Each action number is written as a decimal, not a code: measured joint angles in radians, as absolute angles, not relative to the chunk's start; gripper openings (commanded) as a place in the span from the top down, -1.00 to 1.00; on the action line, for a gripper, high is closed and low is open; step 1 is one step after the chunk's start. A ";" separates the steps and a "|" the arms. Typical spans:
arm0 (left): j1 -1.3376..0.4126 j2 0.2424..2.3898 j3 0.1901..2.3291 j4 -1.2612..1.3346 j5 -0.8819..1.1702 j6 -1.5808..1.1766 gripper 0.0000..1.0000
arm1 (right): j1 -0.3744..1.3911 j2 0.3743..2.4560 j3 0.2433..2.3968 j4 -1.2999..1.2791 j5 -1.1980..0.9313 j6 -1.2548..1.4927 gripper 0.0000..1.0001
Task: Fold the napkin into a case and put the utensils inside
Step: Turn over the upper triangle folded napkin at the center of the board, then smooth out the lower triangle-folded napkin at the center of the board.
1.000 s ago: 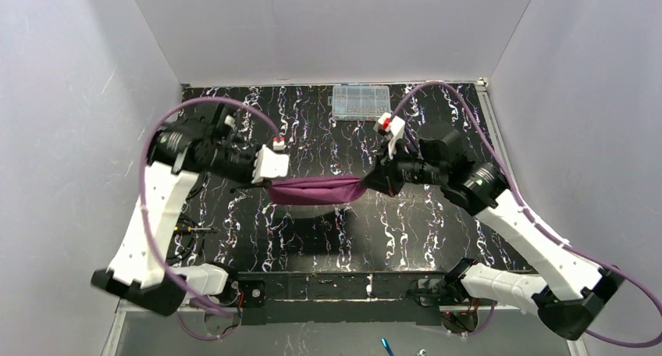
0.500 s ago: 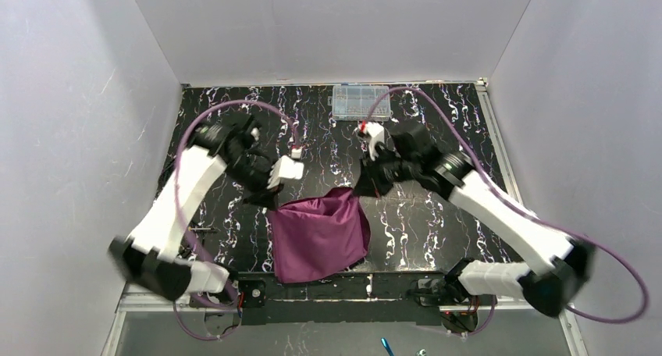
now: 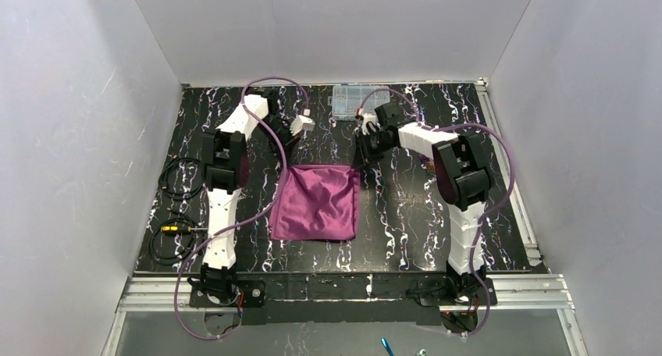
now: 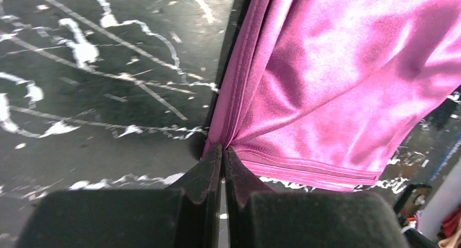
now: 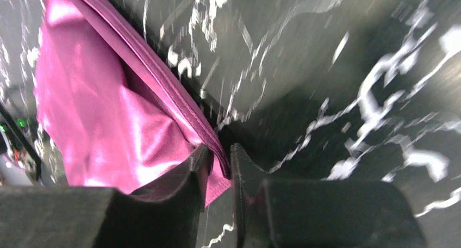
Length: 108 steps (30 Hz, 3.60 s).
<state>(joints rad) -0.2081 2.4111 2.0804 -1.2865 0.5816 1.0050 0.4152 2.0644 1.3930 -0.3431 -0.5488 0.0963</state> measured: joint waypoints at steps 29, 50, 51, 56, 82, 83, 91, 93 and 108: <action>-0.255 2.242 2.054 -1.042 0.576 0.696 -0.20 | 0.429 1.887 1.121 0.053 -0.519 0.431 0.04; -0.416 2.428 2.134 -0.771 0.580 0.481 -0.04 | 0.426 1.939 1.127 0.066 -0.476 0.437 0.00; -0.418 2.429 2.131 -0.770 0.578 0.483 -0.03 | 0.426 1.940 1.132 0.061 -0.476 0.437 0.02; -0.437 2.430 2.108 -0.761 0.546 0.513 0.00 | 0.428 1.949 1.143 0.065 -0.475 0.439 0.23; -0.512 2.407 2.049 -0.725 0.356 0.676 0.63 | 0.439 1.935 1.150 0.132 -0.481 0.444 0.97; -0.513 2.405 2.046 -0.725 0.356 0.679 0.71 | 0.439 1.934 1.150 0.138 -0.480 0.443 0.97; -0.508 2.380 1.998 -0.709 0.410 0.694 0.96 | 0.442 1.935 1.171 0.084 -0.448 0.399 0.97; -0.501 2.379 1.996 -0.708 0.425 0.700 0.97 | 0.444 1.940 1.185 0.067 -0.438 0.385 0.97; -0.485 2.379 1.998 -0.757 0.476 0.800 1.00 | 0.442 1.991 1.225 0.055 -0.389 0.336 0.97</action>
